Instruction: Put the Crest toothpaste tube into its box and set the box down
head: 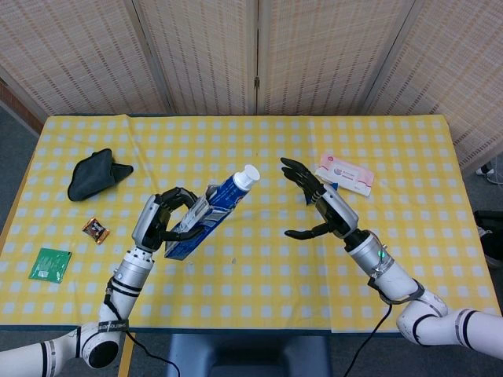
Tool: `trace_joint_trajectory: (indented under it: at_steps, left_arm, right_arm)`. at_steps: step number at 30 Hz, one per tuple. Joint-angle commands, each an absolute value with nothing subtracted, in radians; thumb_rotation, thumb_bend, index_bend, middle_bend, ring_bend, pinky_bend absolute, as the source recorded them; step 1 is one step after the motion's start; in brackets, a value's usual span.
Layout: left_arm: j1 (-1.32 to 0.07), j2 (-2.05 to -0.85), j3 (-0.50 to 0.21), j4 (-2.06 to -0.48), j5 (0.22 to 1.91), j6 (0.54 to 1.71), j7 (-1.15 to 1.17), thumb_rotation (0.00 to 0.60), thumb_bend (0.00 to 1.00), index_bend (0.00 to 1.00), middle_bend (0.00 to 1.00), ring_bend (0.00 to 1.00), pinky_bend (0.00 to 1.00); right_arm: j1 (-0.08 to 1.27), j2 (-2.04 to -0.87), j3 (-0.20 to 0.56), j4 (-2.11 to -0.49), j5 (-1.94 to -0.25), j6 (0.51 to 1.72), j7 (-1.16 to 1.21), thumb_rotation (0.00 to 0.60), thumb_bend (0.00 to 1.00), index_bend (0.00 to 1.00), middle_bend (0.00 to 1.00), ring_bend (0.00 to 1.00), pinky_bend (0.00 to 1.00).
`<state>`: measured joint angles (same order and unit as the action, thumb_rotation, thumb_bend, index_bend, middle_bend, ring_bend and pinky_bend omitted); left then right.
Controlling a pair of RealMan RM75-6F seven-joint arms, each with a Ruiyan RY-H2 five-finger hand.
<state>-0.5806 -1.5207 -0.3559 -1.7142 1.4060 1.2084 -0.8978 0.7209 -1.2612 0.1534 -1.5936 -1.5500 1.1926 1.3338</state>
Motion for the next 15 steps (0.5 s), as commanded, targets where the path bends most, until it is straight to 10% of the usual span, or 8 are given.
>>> trace_joint_trajectory:
  at_steps: [1, 15]
  left_arm:
    - [-0.558, -1.565, -0.335, -1.651, 1.467, 1.300, -0.893, 0.600, 0.23, 0.70, 0.70, 0.65, 0.45]
    - [-0.551, -1.731, -0.277, -1.379, 1.518, 1.420, -0.985, 0.600, 0.21, 0.70, 0.70, 0.61, 0.41]
  right_arm:
    - [0.699, -1.244, 0.142, -1.574, -1.554, 1.208, 1.351, 0.600, 0.04, 0.00, 0.00, 0.02, 0.00]
    - [0.602, -1.176, 0.069, -1.489, -1.613, 1.268, 1.304, 0.600, 0.04, 0.00, 0.00, 0.07, 0.00]
